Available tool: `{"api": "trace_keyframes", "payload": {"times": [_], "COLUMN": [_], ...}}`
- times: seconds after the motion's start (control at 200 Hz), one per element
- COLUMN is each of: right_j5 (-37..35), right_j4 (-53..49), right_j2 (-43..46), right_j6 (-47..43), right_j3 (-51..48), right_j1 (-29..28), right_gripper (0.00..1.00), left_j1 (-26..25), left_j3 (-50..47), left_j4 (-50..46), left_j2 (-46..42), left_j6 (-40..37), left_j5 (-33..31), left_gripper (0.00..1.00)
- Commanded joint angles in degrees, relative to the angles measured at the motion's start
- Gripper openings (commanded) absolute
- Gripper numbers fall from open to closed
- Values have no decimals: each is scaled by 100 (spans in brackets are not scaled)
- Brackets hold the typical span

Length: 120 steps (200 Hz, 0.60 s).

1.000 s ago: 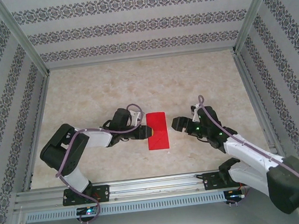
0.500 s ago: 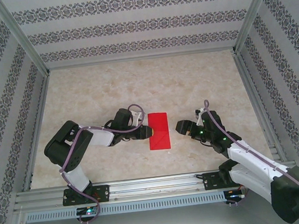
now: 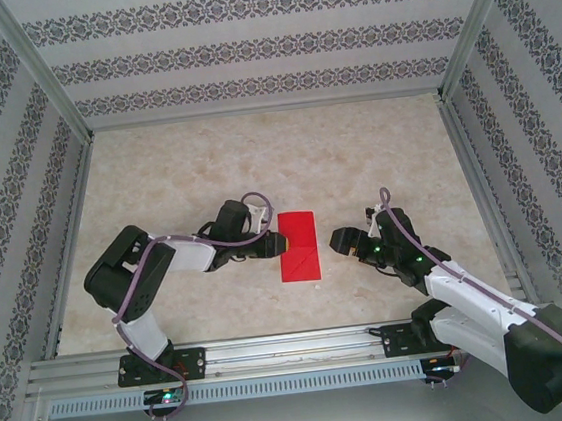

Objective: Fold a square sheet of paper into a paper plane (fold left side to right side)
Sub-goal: Turn over the paper at the center of the table.

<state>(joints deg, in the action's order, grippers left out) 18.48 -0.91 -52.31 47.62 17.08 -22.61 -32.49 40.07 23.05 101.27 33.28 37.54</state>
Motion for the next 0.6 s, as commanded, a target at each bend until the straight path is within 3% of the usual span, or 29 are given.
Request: {"api": "trace_keyframes", "payload": {"times": [0.0,0.595], "right_j5": [83,182], "right_j4": [3,47], "right_j2": [-68,-290], "right_j6": [-69,-103], "right_j3": [111,202], "right_j1": [29,20], "right_gripper": [80,80], "left_j1": [18,-23], "left_j3": [161,173], "left_j4": [26,-612], "left_j2": [138,-263], "left_j6": [-41,-354], "left_j5": [174,-494], "left_gripper": [25,26]}}
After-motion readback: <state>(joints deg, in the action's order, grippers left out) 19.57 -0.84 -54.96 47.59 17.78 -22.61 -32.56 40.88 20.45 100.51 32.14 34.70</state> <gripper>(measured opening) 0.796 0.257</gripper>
